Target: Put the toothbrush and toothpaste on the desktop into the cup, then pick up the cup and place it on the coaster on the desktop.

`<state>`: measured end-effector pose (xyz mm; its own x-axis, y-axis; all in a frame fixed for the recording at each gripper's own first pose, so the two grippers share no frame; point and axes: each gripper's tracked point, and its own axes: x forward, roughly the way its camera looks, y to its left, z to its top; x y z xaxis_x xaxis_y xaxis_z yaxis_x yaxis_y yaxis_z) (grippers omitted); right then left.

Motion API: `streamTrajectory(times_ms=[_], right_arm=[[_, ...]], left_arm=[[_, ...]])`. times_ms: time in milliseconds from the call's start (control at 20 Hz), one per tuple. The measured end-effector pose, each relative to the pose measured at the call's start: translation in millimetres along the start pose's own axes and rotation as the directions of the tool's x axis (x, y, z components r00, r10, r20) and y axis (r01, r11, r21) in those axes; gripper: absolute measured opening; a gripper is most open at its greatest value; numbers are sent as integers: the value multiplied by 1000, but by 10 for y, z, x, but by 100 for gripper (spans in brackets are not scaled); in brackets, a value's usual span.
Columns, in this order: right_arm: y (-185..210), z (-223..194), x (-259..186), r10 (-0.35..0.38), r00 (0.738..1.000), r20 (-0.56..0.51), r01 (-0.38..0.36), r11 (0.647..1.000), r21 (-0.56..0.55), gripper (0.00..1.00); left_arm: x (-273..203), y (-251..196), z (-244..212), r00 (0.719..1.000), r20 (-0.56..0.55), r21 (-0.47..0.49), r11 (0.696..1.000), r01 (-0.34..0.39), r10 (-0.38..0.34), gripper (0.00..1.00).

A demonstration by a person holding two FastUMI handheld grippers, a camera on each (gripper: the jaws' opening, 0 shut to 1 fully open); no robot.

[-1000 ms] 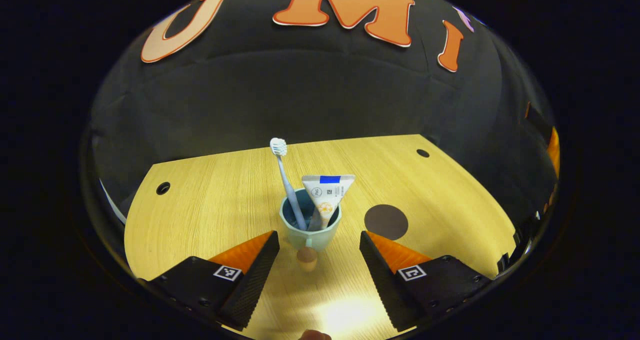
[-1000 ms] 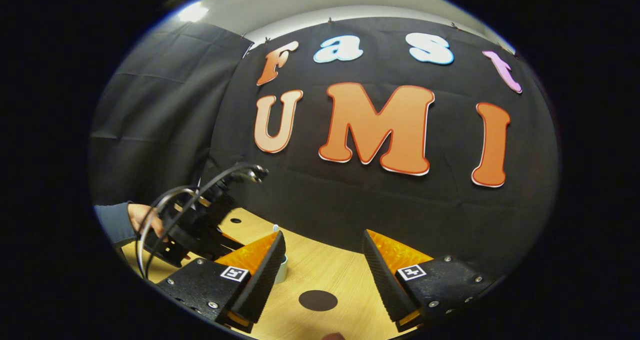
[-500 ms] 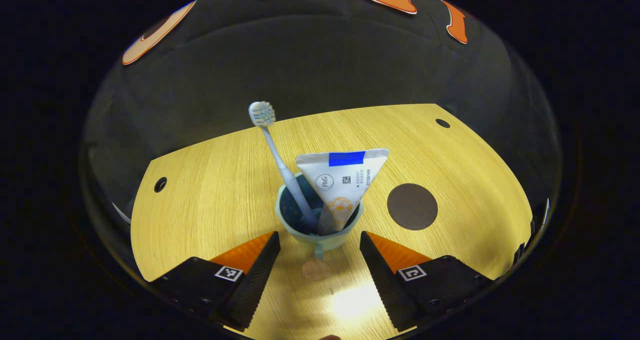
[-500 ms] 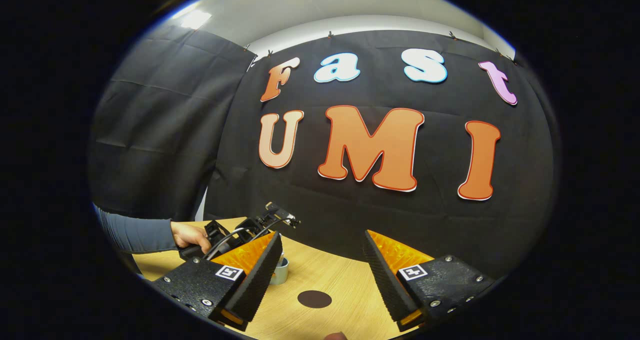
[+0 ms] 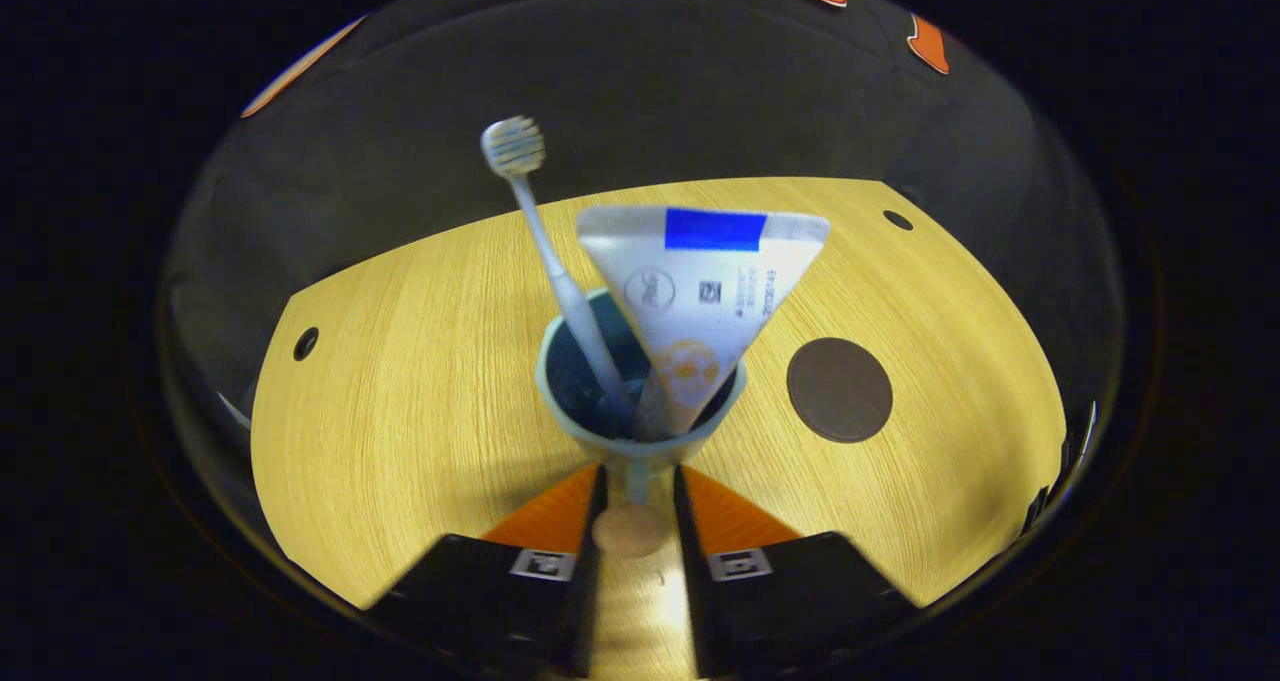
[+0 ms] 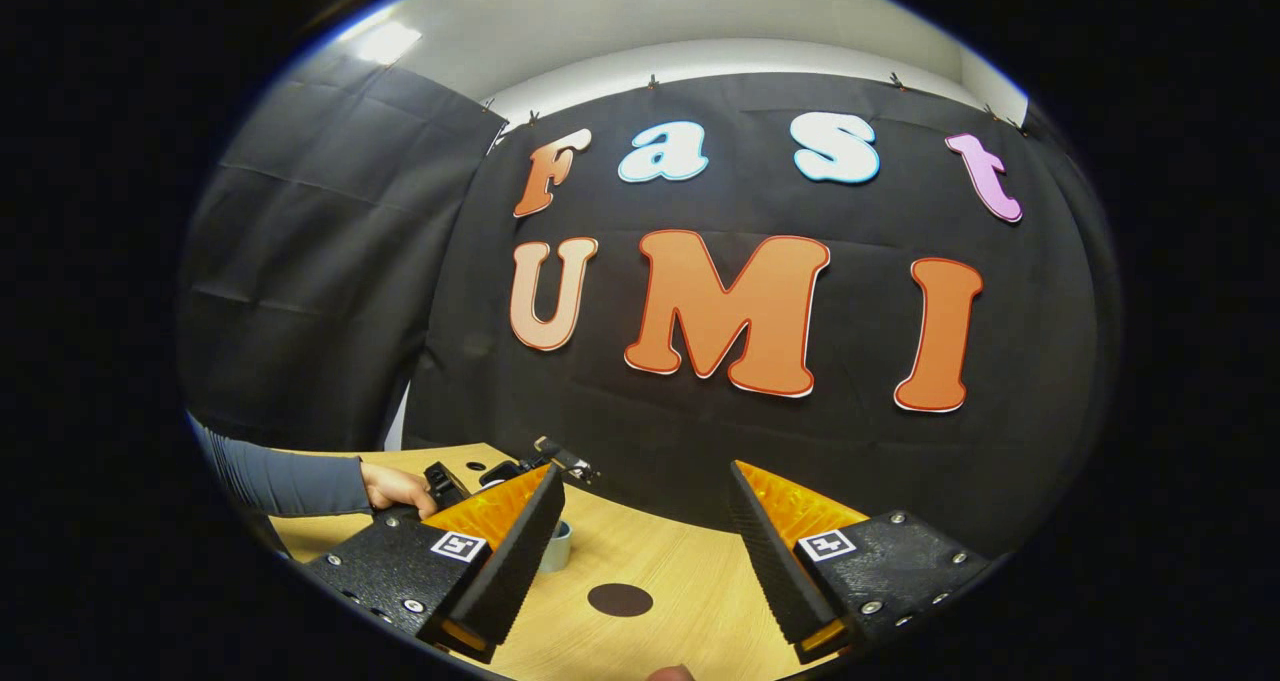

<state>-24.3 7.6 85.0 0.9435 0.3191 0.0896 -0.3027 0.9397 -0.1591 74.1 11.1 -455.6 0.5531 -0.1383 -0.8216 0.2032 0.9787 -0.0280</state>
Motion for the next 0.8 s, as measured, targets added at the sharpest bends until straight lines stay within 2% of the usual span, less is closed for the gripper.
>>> streamTrajectory(times_ms=[50,400,800], right_arm=[[8,10,-13,2,1000,2,-2,1000,1,97],[55,-34,-65,6,1000,1,-6,1000,3,97],[-169,-50,-164,-86,996,14,85,996,19,98]], left_arm=[[-11,-21,-6,1000,-11,5,1000,-1,1,26],[29,-63,50,1000,16,-51,999,-4,5,22],[-33,-129,62,998,68,-109,994,2,6,21]])
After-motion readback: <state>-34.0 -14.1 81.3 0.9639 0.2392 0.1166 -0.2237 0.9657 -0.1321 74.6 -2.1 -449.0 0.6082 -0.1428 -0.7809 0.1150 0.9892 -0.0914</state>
